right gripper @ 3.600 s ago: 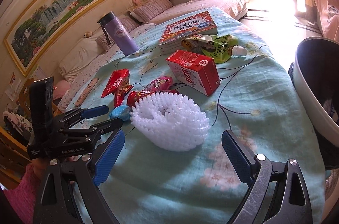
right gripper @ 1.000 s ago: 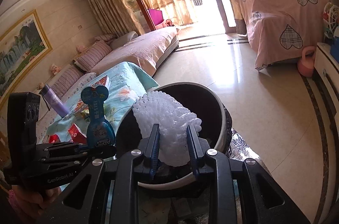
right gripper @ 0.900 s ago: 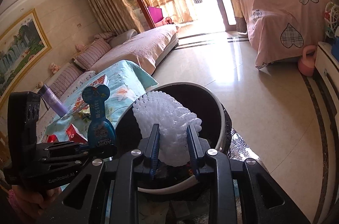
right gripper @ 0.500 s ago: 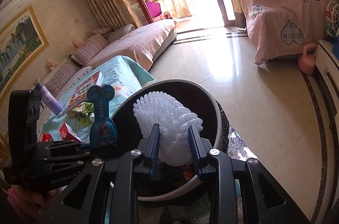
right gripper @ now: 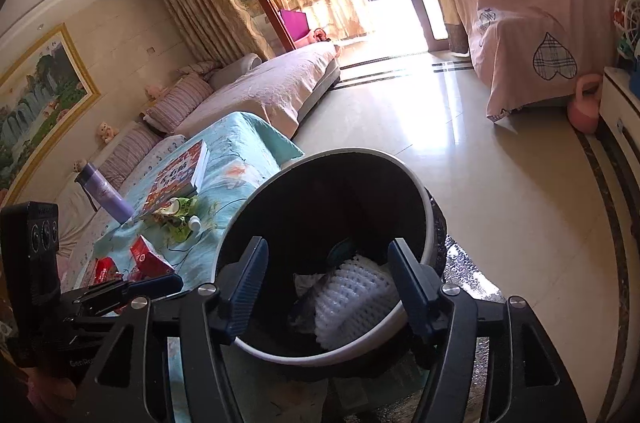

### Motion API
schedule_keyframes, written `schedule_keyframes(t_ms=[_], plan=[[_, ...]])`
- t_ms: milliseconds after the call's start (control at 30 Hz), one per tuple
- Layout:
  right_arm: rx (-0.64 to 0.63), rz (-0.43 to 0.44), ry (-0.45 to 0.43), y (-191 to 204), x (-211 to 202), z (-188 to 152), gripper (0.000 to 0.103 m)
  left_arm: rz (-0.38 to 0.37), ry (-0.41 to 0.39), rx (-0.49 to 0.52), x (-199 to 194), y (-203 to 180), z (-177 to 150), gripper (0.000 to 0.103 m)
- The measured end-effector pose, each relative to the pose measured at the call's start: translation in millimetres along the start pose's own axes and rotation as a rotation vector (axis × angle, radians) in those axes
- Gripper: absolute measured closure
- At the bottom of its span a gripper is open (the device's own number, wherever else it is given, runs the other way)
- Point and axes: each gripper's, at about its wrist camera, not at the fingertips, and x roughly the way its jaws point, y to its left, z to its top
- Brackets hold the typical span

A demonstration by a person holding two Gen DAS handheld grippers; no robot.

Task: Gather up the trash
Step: 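Open the right tool over the bin while the left tool releases the blue bottle, then move both open tools back over the remaining trash on the bedspread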

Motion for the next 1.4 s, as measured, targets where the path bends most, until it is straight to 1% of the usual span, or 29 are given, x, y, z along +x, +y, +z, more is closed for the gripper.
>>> schedule_keyframes(t_ms=[67, 167, 400, 633, 733, 867, 1033, 1200, 1267, 1333, 1400], plan=[[0.003, 0.011, -0.006, 6, -5, -5, 0.032, 0.011, -0.010, -0.021, -9, 10, -13, 0.050], [0.002, 0.036, -0.011, 19, -10, -16, 0.028, 0.022, -0.022, -0.054, -21, 22, -28, 0.050], [-0.027, 0.102, 0.019, 60, -12, -46, 0.027, 0.064, -0.043, -0.127, -49, 56, -66, 0.050], [-0.096, 0.147, 0.077, 101, 2, -68, 0.023, 0.120, -0.071, -0.196, -74, 93, -95, 0.050], [-0.124, 0.158, 0.098, 116, 11, -76, 0.021, 0.145, -0.082, -0.234, -82, 109, -106, 0.050], [-0.158, 0.175, 0.122, 133, 21, -85, 0.021, 0.169, -0.086, -0.288, -91, 130, -120, 0.050], [-0.203, 0.186, 0.142, 154, 35, -91, 0.021, 0.191, -0.096, -0.334, -99, 150, -128, 0.050], [-0.238, 0.193, 0.156, 168, 46, -93, 0.021, 0.206, -0.105, -0.358, -103, 162, -130, 0.050], [-0.251, 0.199, 0.160, 171, 49, -92, 0.021, 0.205, -0.102, -0.352, -102, 165, -130, 0.050], [-0.266, 0.202, 0.165, 174, 52, -91, 0.021, 0.203, -0.092, -0.318, -99, 166, -127, 0.050], [-0.280, 0.206, 0.172, 177, 57, -88, 0.021, 0.208, -0.087, -0.260, -95, 165, -122, 0.050]])
